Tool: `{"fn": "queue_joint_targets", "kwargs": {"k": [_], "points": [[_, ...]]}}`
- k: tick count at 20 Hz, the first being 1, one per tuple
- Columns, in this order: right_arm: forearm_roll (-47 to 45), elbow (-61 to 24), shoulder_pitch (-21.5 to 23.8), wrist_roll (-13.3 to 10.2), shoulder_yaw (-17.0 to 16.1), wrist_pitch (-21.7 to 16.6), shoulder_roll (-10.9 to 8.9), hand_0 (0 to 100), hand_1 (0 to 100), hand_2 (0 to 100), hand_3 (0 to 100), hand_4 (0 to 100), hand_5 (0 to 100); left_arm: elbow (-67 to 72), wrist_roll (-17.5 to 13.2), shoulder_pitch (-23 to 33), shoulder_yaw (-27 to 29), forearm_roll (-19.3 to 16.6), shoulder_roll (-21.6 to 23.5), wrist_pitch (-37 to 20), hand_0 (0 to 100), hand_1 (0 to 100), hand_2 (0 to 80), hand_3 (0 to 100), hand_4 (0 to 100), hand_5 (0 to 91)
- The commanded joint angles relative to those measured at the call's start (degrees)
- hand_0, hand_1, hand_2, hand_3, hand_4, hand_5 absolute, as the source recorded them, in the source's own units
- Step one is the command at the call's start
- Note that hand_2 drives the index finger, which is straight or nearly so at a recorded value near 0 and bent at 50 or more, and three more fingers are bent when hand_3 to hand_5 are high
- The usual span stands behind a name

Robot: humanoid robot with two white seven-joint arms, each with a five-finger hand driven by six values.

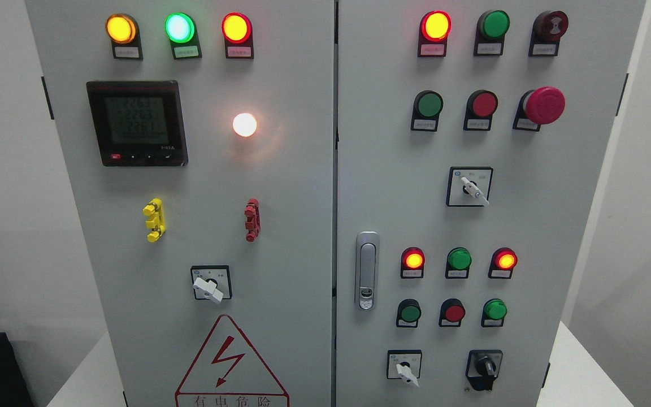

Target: Trip black knob to open circuit

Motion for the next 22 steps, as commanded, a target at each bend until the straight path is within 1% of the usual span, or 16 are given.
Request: {"fn": "queue_joint_targets", "kwargs": {"k": [1,4,6,9,12,14,16,22], "points": [[-0.2,-2.8,-0.7,0.4,-0.3,-0.3,0.13,75,87,0,100,100,91,0.1,0.0,-0.1,0.1,0.1,0.0,0.1,12,39,0.0,0,0,0.0],[-0.2,-4.4,-1.1,0.7,-0.3,-0.3,0.13,74,86,0,100,100,92,0.1,0.0,0.0,0.1,0.1,0.0,0.0,12,39,0.0,0,0,0.0],[-0.2,-5.0,-2.0,0.7,-0.3,-0.1,0.13,74,83,0,100,100,93,0.1,0.0,0.0,0.1,0.1,0.0,0.1,12,39,0.0,0,0,0.0],[-0.2,-6.0,-3.4,0.7,-0.3,2.3,0.13,73,81,0,100,100,94,0.1,0.0,-0.1,0.1,0.1,0.0,0.1,12,39,0.0,0,0,0.0],[-0.3,-6.1,-5.5,0.7,-0.4,3.3,0.04,71,79,0,100,100,95,0.1,0.0,0.0,0.1,0.1,0.0,0.0,12,39,0.0,0,0,0.0],[-0.3,-6.2,-6.9,0.7,-1.2,4.4,0.13,70,77,0,100,100,95,0.1,0.0,0.0,0.1,0.1,0.0,0.1,12,39,0.0,0,0,0.0],[-0.3,-6.7,-7.9,0.7,-1.5,4.8,0.13,70,77,0,100,100,95,0.1,0.0,0.0,0.1,0.1,0.0,0.1,12,39,0.0,0,0,0.0],[-1.8,-10.0,-9.9,0.7,-1.5,8.6,0.04,70,77,0,100,100,95,0.1,0.0,0.0,0.1,0.1,0.0,0.0,12,39,0.0,0,0,0.0]]}}
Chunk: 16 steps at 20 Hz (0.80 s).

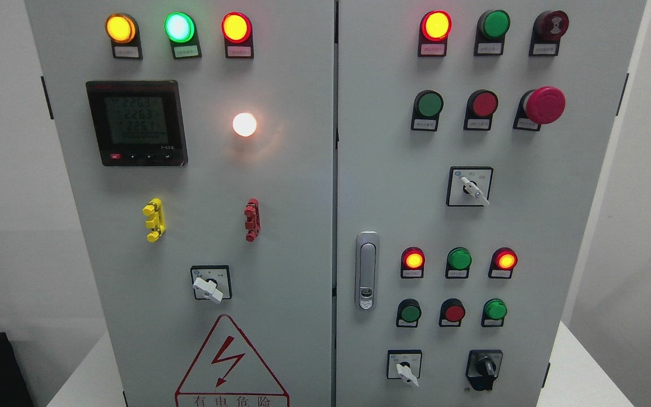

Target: Trip black knob to open circuit

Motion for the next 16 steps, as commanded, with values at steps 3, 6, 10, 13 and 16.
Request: {"fn": "queue_joint_targets", "kwargs": {"k": [3,6,10,13,16], "points": [[-0.3,-2.9,-2.2,0.2,-0.5,1.0,0.03,70,77,0,100,100,95,0.1,0.0,0.0,0.1,0.1,0.0,0.1,12,39,0.0,0,0,0.0],[-0.3,-3.2,-3.5,0.2,-0.5,2.1,0.03,71,77,0,100,100,95,0.1,0.0,-0.1,0.1,0.1,0.0,0.1,12,39,0.0,0,0,0.0],[-0.3,-3.2,-5.3,0.2,-0.5,2.5,0.12,71,78,0,100,100,95,0.1,0.0,0.0,0.1,0.1,0.0,0.1,12,39,0.0,0,0,0.0],[-0.3,-3.2,-6.6,0.2,-0.5,3.6,0.12,71,78,0,100,100,95,0.1,0.0,0.0,0.1,0.1,0.0,0.1,12,39,0.0,0,0,0.0],[-0.4,-3.2,-7.0,0.2,-0.4,3.9,0.12,71,78,0,100,100,95,0.1,0.0,0.0,0.1,0.1,0.0,0.1,12,39,0.0,0,0,0.0]]}}
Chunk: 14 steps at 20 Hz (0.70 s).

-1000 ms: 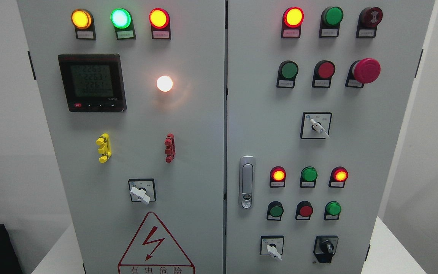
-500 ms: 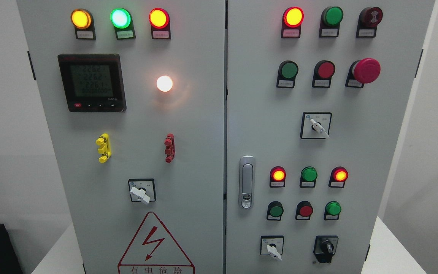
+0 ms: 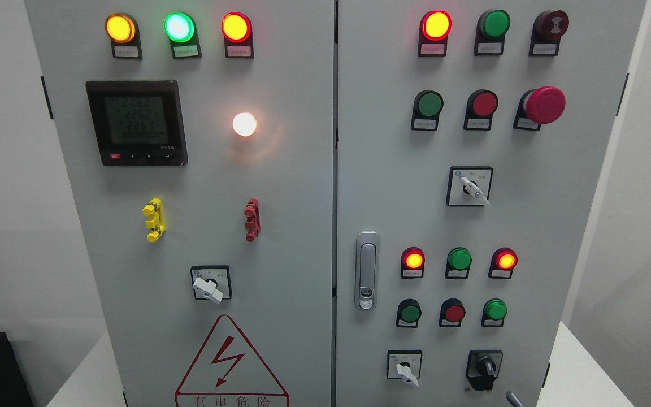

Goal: Trip black knob to open circuit
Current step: 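Reach the right hand up to the black rotary knob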

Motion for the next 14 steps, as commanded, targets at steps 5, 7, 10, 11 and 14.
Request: {"fn": "queue_joint_targets", "kwargs": {"k": [5,7,10,11,14], "points": [[-0.2,-1.5,-1.1,0.2,-0.1,-0.2,0.21,71,78,0,100,100,95,0.1,0.0,-0.1,0.1,0.1,0.0,0.1,12,39,0.0,0,0,0.0],[-0.2,-1.5,-1.1,0.2,0.1,-0.2,0.21,71,78,0,100,100,95,0.1,0.0,0.0,0.1,0.1,0.0,0.1,12,39,0.0,0,0,0.0],[-0.2,-1.4,-1.1,0.2,0.6,0.5,0.21,71,78,0,100,100,95,0.1,0.0,0.0,0.1,0.1,0.0,0.0,12,39,0.0,0,0,0.0],[-0.2,-1.4,-1.2,0.2,0.7,0.5,0.21,71,78,0,100,100,95,0.1,0.0,0.0,0.1,0.1,0.0,0.1,12,39,0.0,0,0,0.0],[-0.2,-1.2,-1.2,0.2,0.8,0.5,0.21,71,78,0,100,100,95,0.1,0.0,0.0,0.1,0.1,0.0,0.0,12,39,0.0,0,0,0.0]]}}
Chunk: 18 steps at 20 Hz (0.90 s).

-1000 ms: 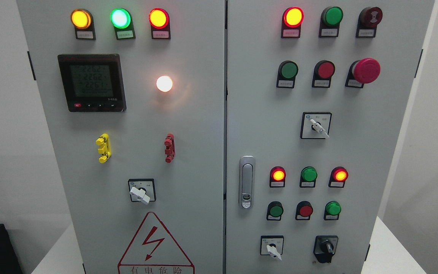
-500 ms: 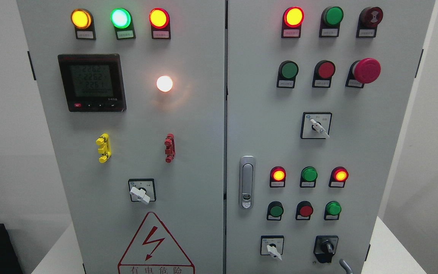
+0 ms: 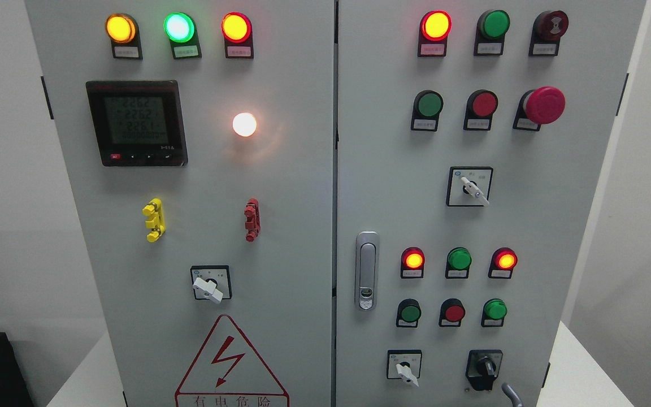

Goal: Trip black knob to open circuit
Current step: 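Reach the right hand up to the black rotary knob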

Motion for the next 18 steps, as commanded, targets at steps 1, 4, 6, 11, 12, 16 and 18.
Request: {"fn": "queue_joint_targets", "kwargs": {"k": [1,4,6,11,12,16,18], "points": [[-0.2,-1.2,-0.9,0.2,0.2,-0.3,0.27,71,78,0,100,100,95,0.1,0.0,0.0,0.1,0.1,0.0,0.0,12,39,0.0,0,0,0.0],[-0.1,-1.2,-1.1,0.2,0.3,-0.2,0.53,71,78,0,100,100,95,0.1,0.0,0.0,0.1,0.1,0.0,0.1,12,39,0.0,0,0,0.0],[-0.1,-1.2,-1.2,0.3,0.4,-0.2,0.53,71,79,0,100,100,95,0.1,0.0,0.0,0.1,0.1,0.0,0.1,12,39,0.0,0,0,0.0],[-0.1,-1.2,-1.2,0.3,1.2,-0.2,0.97,71,79,0,100,100,95,0.1,0.0,0.0,0.1,0.1,0.0,0.1,12,39,0.0,0,0,0.0],[-0.1,-1.2,-1.2,0.3,1.2,-0.2,0.88,71,79,0,100,100,95,0.1,0.0,-0.1,0.1,0.1,0.0,0.1,12,39,0.0,0,0,0.0],[0.0,-1.3,-1.0,0.3,1.6,-0.3,0.97,71,79,0,100,100,95,0.1,0.0,0.0,0.1,0.1,0.0,0.1,12,39,0.0,0,0,0.0],[0.0,-1.4,-1.0,0.3,1.6,-0.3,0.97,71,79,0,100,100,95,0.1,0.0,-0.1,0.1,0.1,0.0,0.1,12,39,0.0,0,0,0.0]]}}
